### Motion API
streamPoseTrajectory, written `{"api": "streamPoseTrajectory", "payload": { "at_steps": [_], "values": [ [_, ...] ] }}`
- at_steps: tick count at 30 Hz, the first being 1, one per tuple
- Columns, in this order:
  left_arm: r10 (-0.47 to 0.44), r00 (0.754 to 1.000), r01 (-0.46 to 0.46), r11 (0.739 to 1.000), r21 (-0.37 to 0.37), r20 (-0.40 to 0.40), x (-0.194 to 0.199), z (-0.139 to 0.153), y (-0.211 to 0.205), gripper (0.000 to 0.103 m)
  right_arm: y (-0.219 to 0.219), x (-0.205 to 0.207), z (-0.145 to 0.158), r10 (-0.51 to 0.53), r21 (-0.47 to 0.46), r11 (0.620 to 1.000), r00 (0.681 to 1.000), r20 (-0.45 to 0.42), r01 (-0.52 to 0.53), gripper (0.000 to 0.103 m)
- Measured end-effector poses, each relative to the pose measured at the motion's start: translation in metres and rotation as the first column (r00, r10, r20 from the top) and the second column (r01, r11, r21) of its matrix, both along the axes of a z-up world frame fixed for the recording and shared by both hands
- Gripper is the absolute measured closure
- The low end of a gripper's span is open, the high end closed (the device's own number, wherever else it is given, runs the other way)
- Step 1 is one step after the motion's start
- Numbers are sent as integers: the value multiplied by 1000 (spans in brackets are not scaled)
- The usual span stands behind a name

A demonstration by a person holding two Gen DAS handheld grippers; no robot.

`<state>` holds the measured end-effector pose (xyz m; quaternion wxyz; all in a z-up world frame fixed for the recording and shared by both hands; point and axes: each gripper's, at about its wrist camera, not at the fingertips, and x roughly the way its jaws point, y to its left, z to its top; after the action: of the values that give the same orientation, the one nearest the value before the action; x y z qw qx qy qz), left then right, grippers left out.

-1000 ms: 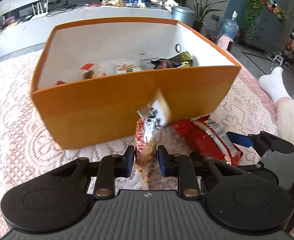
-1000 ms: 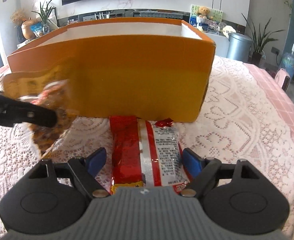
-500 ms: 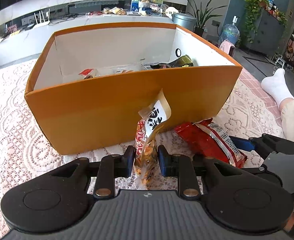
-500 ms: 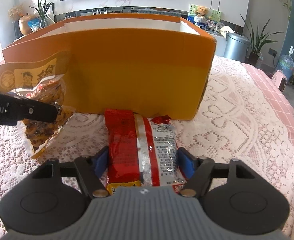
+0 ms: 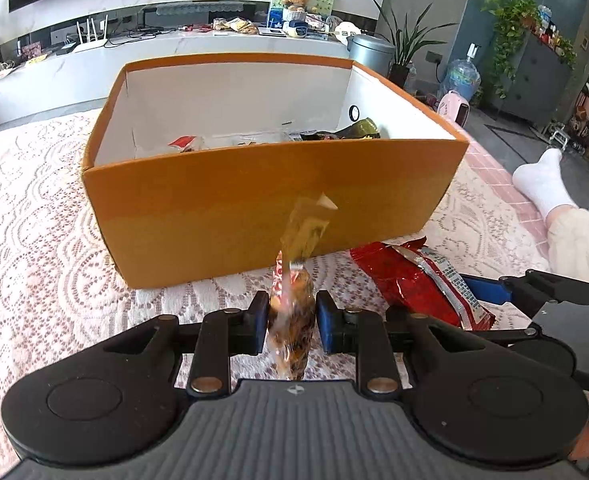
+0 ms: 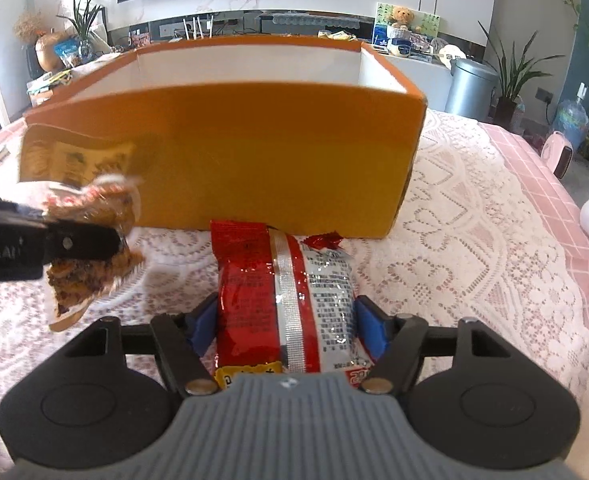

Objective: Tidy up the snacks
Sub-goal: 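Grasp the peanut pack with the left tool while the right tool lowers onto the red pack, then lift the peanut pack with the left tool while the right tool lifts the red pack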

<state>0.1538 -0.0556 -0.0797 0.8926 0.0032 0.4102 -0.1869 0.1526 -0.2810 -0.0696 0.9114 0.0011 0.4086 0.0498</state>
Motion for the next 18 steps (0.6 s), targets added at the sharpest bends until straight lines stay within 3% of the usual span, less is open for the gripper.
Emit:
{"api": "streamPoseTrajectory", "payload": {
  "at_steps": [13, 18],
  "values": [
    [13, 997, -10, 999, -41, 79, -31, 41, 10, 75, 3, -40, 62, -30, -10, 999, 998, 51, 31, 35],
    [18, 989, -12, 999, -40, 144, -42, 65, 15, 75, 13, -55, 93, -27, -36, 999, 994, 101, 31, 35]
  ]
}}
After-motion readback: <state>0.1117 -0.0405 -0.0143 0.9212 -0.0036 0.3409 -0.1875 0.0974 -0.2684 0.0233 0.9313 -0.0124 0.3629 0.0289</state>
